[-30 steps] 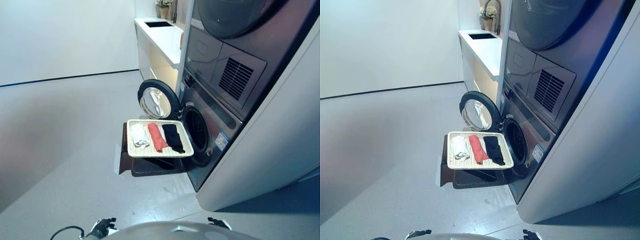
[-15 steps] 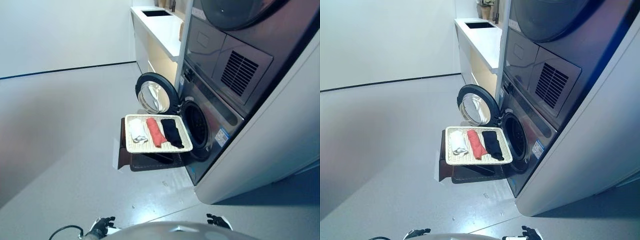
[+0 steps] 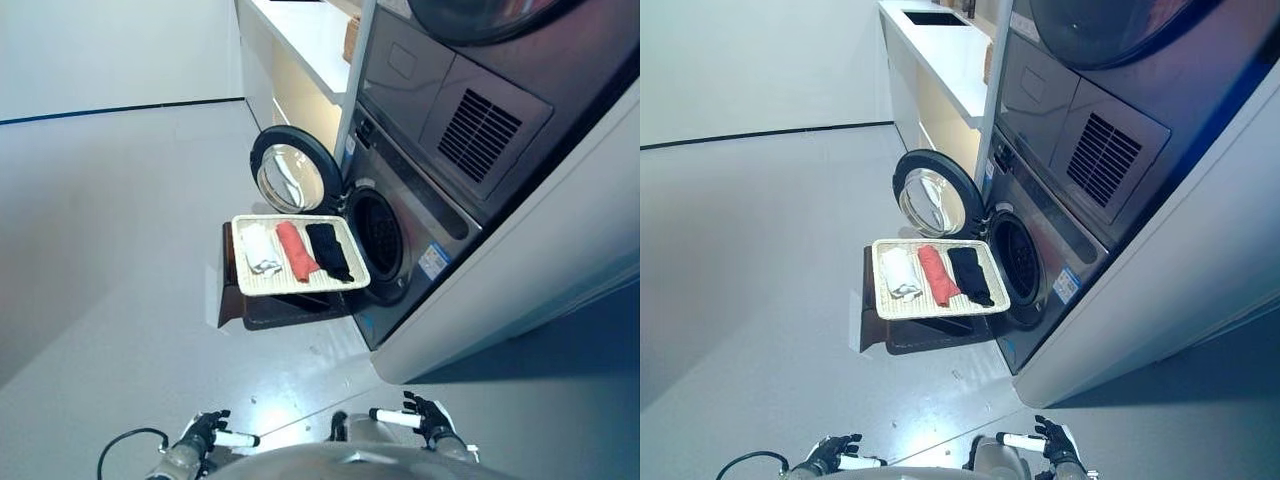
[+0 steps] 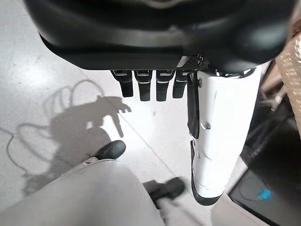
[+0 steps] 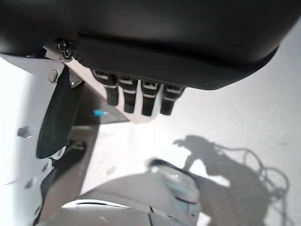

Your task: Pick up the clothes and place them into the washing machine

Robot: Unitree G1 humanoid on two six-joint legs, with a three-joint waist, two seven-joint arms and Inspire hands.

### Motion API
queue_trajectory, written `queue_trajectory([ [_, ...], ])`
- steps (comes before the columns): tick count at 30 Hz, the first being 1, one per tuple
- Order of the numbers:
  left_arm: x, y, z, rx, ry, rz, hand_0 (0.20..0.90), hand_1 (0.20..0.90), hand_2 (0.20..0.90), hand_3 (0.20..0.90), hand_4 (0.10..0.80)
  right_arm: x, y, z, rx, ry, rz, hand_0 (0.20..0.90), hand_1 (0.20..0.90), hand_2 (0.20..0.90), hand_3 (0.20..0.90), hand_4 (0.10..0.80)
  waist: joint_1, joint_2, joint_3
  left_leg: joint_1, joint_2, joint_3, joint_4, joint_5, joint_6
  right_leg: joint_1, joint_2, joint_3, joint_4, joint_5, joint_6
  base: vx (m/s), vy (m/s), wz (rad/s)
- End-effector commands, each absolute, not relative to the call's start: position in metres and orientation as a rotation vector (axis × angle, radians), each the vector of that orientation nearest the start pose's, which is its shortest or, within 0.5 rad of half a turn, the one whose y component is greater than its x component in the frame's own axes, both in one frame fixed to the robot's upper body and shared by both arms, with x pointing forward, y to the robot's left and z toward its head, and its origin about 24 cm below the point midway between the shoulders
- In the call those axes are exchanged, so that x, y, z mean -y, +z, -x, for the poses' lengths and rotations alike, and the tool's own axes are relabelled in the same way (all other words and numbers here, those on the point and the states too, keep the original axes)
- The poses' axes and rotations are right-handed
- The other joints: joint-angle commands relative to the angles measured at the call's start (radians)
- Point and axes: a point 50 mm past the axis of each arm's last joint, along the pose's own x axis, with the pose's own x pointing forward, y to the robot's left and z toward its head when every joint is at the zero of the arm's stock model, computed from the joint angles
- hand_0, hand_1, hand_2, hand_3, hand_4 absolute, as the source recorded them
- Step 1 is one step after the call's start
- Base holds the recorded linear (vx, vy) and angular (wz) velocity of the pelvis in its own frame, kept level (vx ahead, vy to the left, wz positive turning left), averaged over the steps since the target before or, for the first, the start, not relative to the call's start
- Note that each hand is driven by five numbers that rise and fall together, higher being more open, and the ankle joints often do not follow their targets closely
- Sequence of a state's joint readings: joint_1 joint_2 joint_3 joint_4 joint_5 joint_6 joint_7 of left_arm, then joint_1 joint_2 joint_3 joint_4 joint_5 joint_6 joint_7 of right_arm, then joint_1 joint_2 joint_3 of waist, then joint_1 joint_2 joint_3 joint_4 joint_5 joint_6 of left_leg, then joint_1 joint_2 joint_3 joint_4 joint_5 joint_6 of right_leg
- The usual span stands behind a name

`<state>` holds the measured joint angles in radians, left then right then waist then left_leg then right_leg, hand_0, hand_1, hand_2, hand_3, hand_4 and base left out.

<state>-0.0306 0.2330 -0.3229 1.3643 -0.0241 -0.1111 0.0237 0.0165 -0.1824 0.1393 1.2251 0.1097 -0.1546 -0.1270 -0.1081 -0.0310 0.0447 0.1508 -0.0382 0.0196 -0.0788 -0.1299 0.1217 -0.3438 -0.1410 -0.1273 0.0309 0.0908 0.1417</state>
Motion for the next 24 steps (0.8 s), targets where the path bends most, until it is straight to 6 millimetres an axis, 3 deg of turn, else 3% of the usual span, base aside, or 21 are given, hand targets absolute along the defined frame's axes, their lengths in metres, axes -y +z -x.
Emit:
queue_trajectory([
  [1,-0.226,-0.161,-0.099,-1.147,-0.041,-0.375,0.900,0.900,0.900,0.900,0.800,0.239,-0.163,-0.068,-1.185,-0.180,0.317,0.900,0.900,0.900,0.900,0.800,-0.018,0.029,-0.010,0.201,0.041,-0.087,-0.009,-0.102,-0.121,-0.061,-0.011,-0.019,-0.081,0.189,0.017,0.286,-0.063,0.15],
  [2,-0.225,-0.161,-0.099,-1.147,-0.042,-0.375,0.900,0.900,0.900,0.900,0.800,0.239,-0.163,-0.068,-1.186,-0.180,0.317,0.900,0.900,0.900,0.900,0.800,-0.019,0.031,-0.010,0.201,0.043,-0.086,-0.009,-0.103,-0.121,-0.060,-0.010,-0.021,-0.082,0.189,0.016,0.445,-0.142,0.20],
  [5,-0.219,-0.163,-0.096,-1.155,-0.037,-0.358,0.900,0.900,0.900,0.900,0.800,0.241,-0.163,-0.064,-1.186,-0.196,0.298,0.900,0.900,0.900,0.900,0.800,-0.057,0.043,-0.056,0.233,0.104,-0.134,0.054,-0.063,-0.136,-0.055,0.071,0.105,-0.045,0.200,-0.020,0.490,-0.195,0.50],
  [6,-0.219,-0.163,-0.096,-1.155,-0.037,-0.358,0.900,0.900,0.900,0.900,0.800,0.241,-0.163,-0.064,-1.186,-0.197,0.298,0.900,0.900,0.900,0.900,0.800,-0.055,0.046,-0.057,0.232,0.106,-0.132,0.055,-0.065,-0.137,-0.056,0.074,0.105,-0.045,0.199,-0.020,0.418,-0.215,0.93],
  [7,-0.213,-0.163,-0.099,-1.140,-0.041,-0.344,0.900,0.900,0.900,0.900,0.800,0.242,-0.162,-0.066,-1.172,-0.210,0.290,0.900,0.900,0.900,0.900,0.800,-0.050,0.058,-0.058,0.178,0.132,-0.117,0.216,0.044,-0.166,-0.017,0.118,0.099,-0.037,0.184,-0.047,0.357,-0.234,0.68],
  [8,-0.207,-0.162,-0.107,-1.113,-0.046,-0.331,0.900,0.900,0.900,0.900,0.800,0.243,-0.160,-0.072,-1.145,-0.213,0.285,0.900,0.900,0.900,0.900,0.800,-0.045,0.050,-0.058,0.082,0.128,-0.110,0.411,0.151,-0.182,0.034,0.128,0.096,-0.049,0.162,-0.075,0.454,-0.328,0.24],
  [9,-0.203,-0.160,-0.117,-1.080,-0.059,-0.328,0.900,0.900,0.900,0.900,0.800,0.246,-0.157,-0.079,-1.116,-0.228,0.284,0.900,0.900,0.900,0.900,0.800,-0.032,0.030,-0.043,-0.013,0.097,-0.111,0.552,0.189,-0.181,0.080,0.127,0.103,-0.062,0.141,-0.097,0.292,-0.265,0.01],
  [10,-0.200,-0.158,-0.123,-1.055,-0.070,-0.327,0.900,0.900,0.900,0.900,0.800,0.248,-0.155,-0.085,-1.096,-0.229,0.289,0.900,0.900,0.900,0.900,0.800,-0.014,0.009,-0.022,-0.081,0.060,-0.120,0.674,0.188,-0.175,0.121,0.120,0.111,-0.071,0.125,-0.109,0.166,-0.170,-0.01],
  [11,-0.200,-0.158,-0.123,-1.055,-0.069,-0.328,0.900,0.900,0.900,0.900,0.800,0.247,-0.155,-0.085,-1.096,-0.229,0.288,0.900,0.900,0.900,0.900,0.800,-0.018,0.004,-0.024,-0.084,0.054,-0.123,0.672,0.193,-0.175,0.118,0.113,0.110,-0.070,0.125,-0.109,0.279,-0.244,-0.20],
  [12,-0.198,-0.153,-0.138,-1.000,-0.061,-0.324,0.900,0.900,0.900,0.900,0.800,0.246,-0.153,-0.097,-1.064,-0.214,0.301,0.900,0.900,0.900,0.900,0.800,0.010,-0.028,-0.008,-0.147,0.049,-0.081,0.795,0.193,-0.155,0.172,0.114,0.120,-0.064,0.090,-0.137,0.205,-0.169,-0.23],
  [13,-0.198,-0.153,-0.138,-1.000,-0.060,-0.324,0.900,0.900,0.900,0.900,0.800,0.246,-0.153,-0.097,-1.064,-0.214,0.301,0.900,0.900,0.900,0.900,0.800,0.012,-0.027,-0.006,-0.147,0.050,-0.080,0.798,0.191,-0.156,0.173,0.115,0.121,-0.063,0.090,-0.137,0.425,-0.262,-0.11],
  [14,-0.195,-0.151,-0.143,-0.977,-0.062,-0.316,0.900,0.900,0.900,0.900,0.800,0.242,-0.152,-0.106,-1.044,-0.203,0.306,0.900,0.900,0.900,0.900,0.800,0.049,-0.042,0.004,-0.226,0.069,-0.025,0.818,0.172,-0.152,0.222,0.124,0.136,-0.058,0.055,-0.151,0.205,-0.096,0.01],
  [16,-0.194,-0.151,-0.144,-0.973,-0.064,-0.319,0.900,0.900,0.900,0.900,0.800,0.240,-0.152,-0.109,-1.037,-0.194,0.308,0.900,0.900,0.900,0.900,0.800,0.059,-0.054,0.004,-0.269,0.068,-0.008,0.816,0.169,-0.147,0.238,0.119,0.146,-0.059,0.046,-0.153,0.288,-0.079,0.10],
  [17,-0.195,-0.152,-0.142,-0.983,-0.057,-0.324,0.900,0.900,0.900,0.900,0.800,0.237,-0.151,-0.115,-1.028,-0.184,0.312,0.900,0.900,0.900,0.900,0.800,0.079,-0.067,0.004,-0.358,0.092,0.026,0.742,0.166,-0.140,0.276,0.118,0.160,-0.064,0.023,-0.149,0.365,-0.008,-0.16],
  [19,-0.198,-0.153,-0.138,-1.006,-0.037,-0.326,0.900,0.900,0.900,0.900,0.800,0.235,-0.151,-0.116,-1.028,-0.177,0.322,0.900,0.900,0.900,0.900,0.800,0.096,-0.069,0.010,-0.405,0.140,0.024,0.632,0.181,-0.148,0.304,0.118,0.176,-0.068,0.001,-0.135,0.264,0.065,-0.45],
  [20,-0.198,-0.153,-0.137,-1.006,-0.037,-0.325,0.900,0.900,0.900,0.900,0.800,0.235,-0.151,-0.116,-1.029,-0.177,0.322,0.900,0.900,0.900,0.900,0.800,0.097,-0.067,0.013,-0.400,0.141,0.025,0.633,0.177,-0.149,0.310,0.119,0.177,-0.069,0.000,-0.135,0.202,0.119,-0.29],
  [21,-0.200,-0.154,-0.135,-1.014,-0.026,-0.326,0.900,0.900,0.900,0.900,0.800,0.235,-0.152,-0.115,-1.031,-0.173,0.333,0.900,0.900,0.900,0.900,0.800,0.109,-0.061,0.017,-0.403,0.165,0.006,0.506,0.199,-0.158,0.328,0.122,0.190,-0.073,-0.014,-0.122,0.216,0.145,-0.24],
  [23,-0.204,-0.155,-0.132,-1.024,-0.003,-0.322,0.900,0.900,0.900,0.900,0.800,0.237,-0.153,-0.111,-1.045,-0.175,0.345,0.900,0.900,0.900,0.900,0.800,0.128,-0.037,0.013,-0.369,0.180,-0.048,0.276,0.232,-0.182,0.366,0.130,0.208,-0.088,-0.042,-0.102,0.359,0.269,-0.44],
  [24,-0.206,-0.157,-0.124,-1.051,0.010,-0.315,0.900,0.900,0.900,0.900,0.800,0.240,-0.154,-0.103,-1.068,-0.192,0.344,0.900,0.900,0.900,0.900,0.800,0.136,-0.015,0.004,-0.347,0.214,-0.096,0.121,0.288,-0.211,0.403,0.127,0.226,-0.101,-0.066,-0.079,0.389,0.330,-0.56],
])
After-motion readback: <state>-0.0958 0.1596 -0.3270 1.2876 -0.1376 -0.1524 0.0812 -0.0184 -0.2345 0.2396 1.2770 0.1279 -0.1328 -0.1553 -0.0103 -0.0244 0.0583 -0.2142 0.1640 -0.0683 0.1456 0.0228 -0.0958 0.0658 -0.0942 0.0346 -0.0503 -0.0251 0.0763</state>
